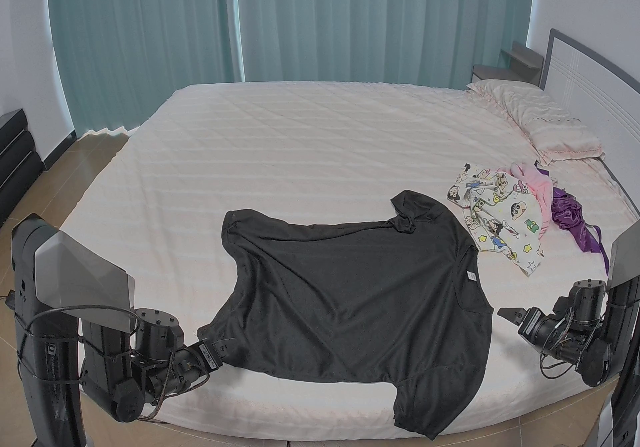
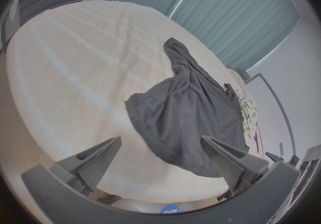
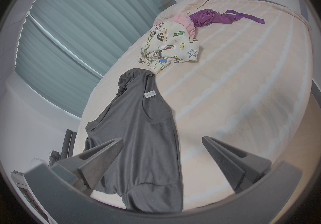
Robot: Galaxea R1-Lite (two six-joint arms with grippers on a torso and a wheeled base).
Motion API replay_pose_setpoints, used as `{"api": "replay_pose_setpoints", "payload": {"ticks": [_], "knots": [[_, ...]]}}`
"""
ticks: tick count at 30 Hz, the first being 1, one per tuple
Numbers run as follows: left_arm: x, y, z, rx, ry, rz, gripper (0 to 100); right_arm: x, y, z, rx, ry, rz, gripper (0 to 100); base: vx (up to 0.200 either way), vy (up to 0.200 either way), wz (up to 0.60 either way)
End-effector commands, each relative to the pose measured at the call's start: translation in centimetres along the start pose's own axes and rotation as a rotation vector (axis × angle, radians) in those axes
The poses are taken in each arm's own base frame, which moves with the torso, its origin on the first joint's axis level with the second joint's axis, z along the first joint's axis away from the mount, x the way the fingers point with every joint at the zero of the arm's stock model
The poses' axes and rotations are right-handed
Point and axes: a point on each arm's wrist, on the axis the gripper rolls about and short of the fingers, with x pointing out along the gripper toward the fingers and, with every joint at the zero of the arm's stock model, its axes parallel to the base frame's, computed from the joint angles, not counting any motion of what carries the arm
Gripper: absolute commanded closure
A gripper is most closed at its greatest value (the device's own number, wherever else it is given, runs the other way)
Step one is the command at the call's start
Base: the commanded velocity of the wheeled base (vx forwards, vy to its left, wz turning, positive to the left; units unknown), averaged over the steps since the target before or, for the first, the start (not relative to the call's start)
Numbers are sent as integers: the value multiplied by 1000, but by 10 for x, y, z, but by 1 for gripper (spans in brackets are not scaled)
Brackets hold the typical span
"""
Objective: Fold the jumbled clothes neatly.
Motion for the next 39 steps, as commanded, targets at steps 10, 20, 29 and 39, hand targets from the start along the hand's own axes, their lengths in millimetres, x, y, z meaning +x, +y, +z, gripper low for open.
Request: {"api": "replay_pose_setpoints", "payload": {"ticks": [10,20,29,39], "knots": [[39,2,14,-34,-128,52,0,-6,4,1,-7,-8,27,0,0,0,0],[58,1,23,-77,-160,96,0,-5,4,2,-8,-9,30,0,0,0,0],[45,7,14,-61,-142,169,100,-5,4,1,-9,-6,29,0,0,0,0],[18,7,-1,109,-121,282,100,-6,4,0,-10,-5,28,0,0,0,0]]}}
